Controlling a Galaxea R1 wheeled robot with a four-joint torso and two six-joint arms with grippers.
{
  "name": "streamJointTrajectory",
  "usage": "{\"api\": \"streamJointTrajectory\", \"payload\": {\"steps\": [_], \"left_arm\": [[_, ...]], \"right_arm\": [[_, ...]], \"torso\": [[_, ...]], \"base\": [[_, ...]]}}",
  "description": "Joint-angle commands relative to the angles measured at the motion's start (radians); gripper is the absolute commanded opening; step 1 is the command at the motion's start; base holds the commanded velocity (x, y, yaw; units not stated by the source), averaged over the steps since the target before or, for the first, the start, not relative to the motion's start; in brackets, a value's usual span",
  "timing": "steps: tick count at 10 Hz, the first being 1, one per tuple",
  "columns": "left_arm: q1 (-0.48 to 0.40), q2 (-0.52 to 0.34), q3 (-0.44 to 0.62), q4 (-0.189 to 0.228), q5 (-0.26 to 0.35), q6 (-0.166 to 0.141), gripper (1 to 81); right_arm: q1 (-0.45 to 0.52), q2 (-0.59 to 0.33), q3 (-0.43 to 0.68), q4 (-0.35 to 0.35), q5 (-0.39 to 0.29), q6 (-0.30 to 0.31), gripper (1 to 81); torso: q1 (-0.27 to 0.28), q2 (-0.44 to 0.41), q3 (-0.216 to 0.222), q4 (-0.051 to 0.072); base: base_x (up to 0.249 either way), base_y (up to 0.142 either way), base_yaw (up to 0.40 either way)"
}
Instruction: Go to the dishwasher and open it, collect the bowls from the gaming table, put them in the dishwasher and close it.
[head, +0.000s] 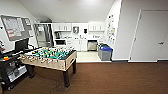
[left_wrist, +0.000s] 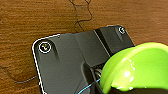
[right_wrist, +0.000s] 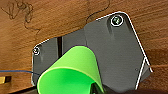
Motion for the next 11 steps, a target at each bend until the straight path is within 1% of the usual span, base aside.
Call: {"api": "streamJointTrajectory", "payload": {"steps": [1,6,11], "left_arm": [[-0.053,-0.021,0.000,0.010,0.023,0.001,1.0],[-0.051,-0.021,0.000,0.010,0.025,0.001,1.0],[-0.051,-0.021,0.000,0.014,0.025,0.001,1.0]], "right_arm": [[0.054,-0.001,0.005,-0.010,-0.035,-0.004,1.0],[0.056,0.001,0.005,-0.010,-0.035,-0.003,1.0],[0.062,0.001,0.005,-0.010,-0.036,-0.005,1.0]], "torso": [[0.000,0.000,0.000,0.000],[0.000,0.000,0.000,0.000],[0.000,0.000,0.000,0.000]], "base": [[0.132,0.000,0.000],[0.135,0.000,0.000],[0.138,-0.072,0.000]]}}
